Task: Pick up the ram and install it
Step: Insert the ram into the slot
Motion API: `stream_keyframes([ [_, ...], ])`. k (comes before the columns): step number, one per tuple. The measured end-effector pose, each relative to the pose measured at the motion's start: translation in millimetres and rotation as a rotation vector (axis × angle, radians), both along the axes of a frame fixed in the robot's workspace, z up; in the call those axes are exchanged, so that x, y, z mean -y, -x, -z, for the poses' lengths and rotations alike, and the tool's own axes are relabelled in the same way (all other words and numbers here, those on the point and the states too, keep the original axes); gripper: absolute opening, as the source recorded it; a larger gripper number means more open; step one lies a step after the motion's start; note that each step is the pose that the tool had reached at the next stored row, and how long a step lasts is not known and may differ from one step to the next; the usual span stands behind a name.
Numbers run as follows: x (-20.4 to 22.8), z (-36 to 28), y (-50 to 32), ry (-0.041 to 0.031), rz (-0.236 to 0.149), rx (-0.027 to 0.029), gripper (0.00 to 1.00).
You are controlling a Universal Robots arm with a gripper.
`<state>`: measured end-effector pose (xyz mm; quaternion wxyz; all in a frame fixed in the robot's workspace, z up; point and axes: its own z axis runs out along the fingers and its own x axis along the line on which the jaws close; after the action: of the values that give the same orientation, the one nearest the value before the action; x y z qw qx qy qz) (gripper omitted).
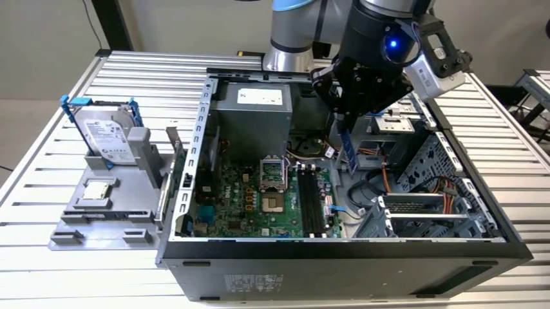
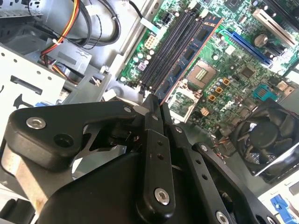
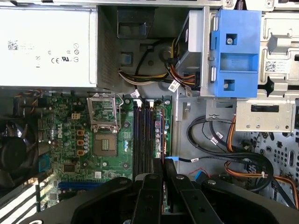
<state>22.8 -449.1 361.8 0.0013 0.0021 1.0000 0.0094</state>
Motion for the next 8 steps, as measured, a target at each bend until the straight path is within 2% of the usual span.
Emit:
stream_keyframes([
  [8, 0.0, 0.2, 0.0, 0.0001, 0.000, -0.0001, 0.00],
])
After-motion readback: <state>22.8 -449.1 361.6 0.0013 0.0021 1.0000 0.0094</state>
